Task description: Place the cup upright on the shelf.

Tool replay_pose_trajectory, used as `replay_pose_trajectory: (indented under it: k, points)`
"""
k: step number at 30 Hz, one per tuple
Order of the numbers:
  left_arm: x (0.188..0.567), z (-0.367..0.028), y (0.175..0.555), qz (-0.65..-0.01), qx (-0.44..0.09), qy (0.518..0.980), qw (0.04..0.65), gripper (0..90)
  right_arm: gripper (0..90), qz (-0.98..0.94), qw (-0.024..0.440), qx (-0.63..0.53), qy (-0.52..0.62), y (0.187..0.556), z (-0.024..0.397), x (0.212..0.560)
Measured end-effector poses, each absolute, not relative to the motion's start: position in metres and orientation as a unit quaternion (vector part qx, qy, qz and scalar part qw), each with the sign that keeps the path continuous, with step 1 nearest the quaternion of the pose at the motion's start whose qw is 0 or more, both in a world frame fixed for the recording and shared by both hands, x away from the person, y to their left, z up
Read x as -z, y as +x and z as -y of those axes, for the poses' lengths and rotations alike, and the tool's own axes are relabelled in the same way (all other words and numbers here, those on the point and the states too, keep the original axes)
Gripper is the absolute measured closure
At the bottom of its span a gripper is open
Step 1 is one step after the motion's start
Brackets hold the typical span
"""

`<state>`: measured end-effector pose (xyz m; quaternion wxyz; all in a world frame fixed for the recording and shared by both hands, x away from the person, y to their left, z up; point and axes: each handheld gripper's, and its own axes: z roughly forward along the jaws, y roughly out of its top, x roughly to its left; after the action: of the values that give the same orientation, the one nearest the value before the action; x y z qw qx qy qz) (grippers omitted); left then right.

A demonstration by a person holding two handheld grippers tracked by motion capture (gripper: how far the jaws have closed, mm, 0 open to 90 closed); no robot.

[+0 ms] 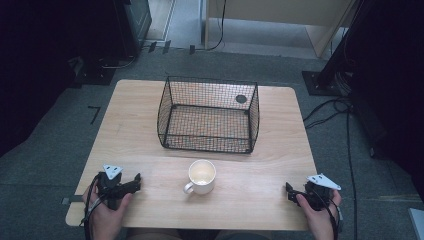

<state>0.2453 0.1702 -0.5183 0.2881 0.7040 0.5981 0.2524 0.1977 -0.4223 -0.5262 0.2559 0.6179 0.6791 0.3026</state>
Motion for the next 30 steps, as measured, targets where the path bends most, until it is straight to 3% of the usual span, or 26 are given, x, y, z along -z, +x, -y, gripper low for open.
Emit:
replay_pose_trajectory:
  k: [14, 30]
  points:
    - [0.518, -0.17, 0.245, -0.598, -0.253, 0.703, 0.289, 13.1, 12.2, -0.674, 0.248, -0.341, 0.606, 0.191, 0.404, 0.502]
    - [0.518, -0.17, 0.245, -0.598, -0.253, 0.704, 0.289, 13.2, 12.4, -0.702, 0.237, -0.374, 0.558, 0.198, 0.342, 0.464]
